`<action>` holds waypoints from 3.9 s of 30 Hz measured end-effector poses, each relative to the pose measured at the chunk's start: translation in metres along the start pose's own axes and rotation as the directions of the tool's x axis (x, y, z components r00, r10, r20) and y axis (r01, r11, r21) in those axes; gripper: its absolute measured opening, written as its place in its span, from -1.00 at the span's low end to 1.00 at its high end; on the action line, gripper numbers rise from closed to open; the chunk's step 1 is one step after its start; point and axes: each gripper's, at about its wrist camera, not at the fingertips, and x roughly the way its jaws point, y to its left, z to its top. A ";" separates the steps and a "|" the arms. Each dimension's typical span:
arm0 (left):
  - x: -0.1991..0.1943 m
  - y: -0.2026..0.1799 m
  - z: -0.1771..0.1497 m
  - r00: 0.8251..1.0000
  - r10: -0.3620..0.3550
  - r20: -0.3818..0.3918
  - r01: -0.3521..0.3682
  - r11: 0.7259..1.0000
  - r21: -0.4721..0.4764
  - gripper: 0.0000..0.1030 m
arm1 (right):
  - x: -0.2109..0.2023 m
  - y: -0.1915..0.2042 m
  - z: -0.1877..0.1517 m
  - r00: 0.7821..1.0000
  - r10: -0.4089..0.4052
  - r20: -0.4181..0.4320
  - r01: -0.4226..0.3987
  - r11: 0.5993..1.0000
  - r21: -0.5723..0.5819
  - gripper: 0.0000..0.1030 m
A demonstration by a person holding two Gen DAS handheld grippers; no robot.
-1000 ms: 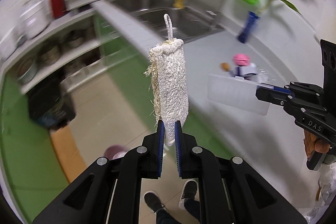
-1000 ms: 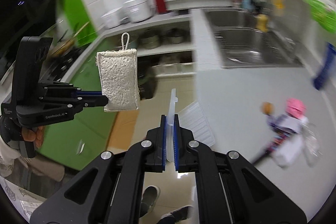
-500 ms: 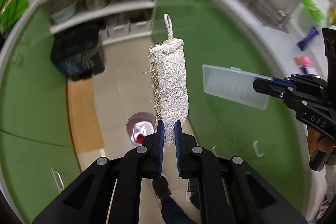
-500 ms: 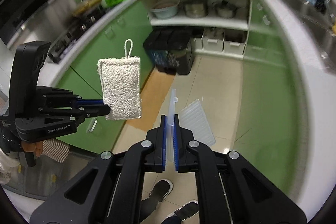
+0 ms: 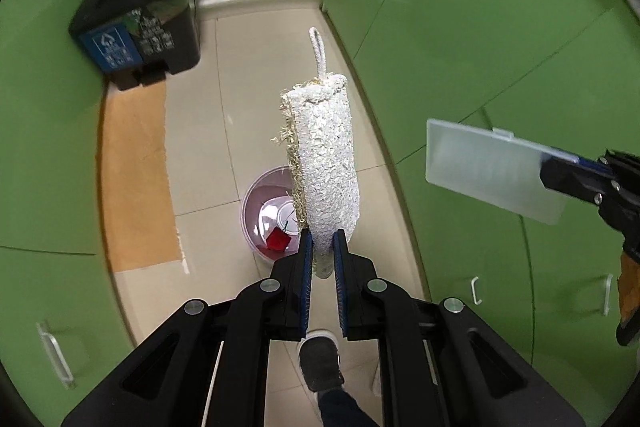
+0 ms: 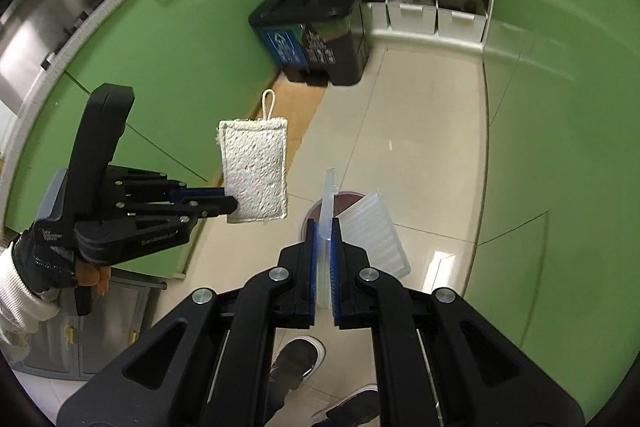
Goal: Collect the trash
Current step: 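Carry the tray and sponge to the pink wastebasket and release both, then move both tools back over the counter items, then grasp the black patterned strap with the left gripper while the right gripper grasps the white plastic basket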
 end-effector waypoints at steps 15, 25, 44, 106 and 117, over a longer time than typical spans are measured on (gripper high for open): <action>0.042 0.039 0.002 1.000 0.016 0.017 -0.014 0.997 -0.079 0.88 | 0.070 -0.017 0.001 0.997 0.016 -0.075 -0.018 0.999 -0.033 -0.90; 0.009 0.075 -0.002 0.995 0.043 0.089 -0.028 0.988 -0.153 0.88 | 0.118 0.015 0.012 0.992 0.045 -0.118 -0.059 0.991 -0.121 -0.86; -0.053 0.042 0.005 0.994 0.015 0.110 -0.002 0.993 -0.116 0.88 | 0.049 0.008 0.028 0.996 -0.075 -0.048 0.072 0.996 -0.050 0.88; -0.193 -0.575 0.021 0.981 -0.181 -0.067 0.172 0.664 0.728 0.71 | -0.538 -0.215 -0.248 0.828 -0.551 0.104 0.328 0.627 0.706 0.94; -0.171 -0.585 0.016 0.984 -0.134 -0.121 0.179 0.648 0.741 -0.63 | -0.533 -0.222 -0.246 0.836 -0.538 0.108 0.310 0.626 0.715 0.94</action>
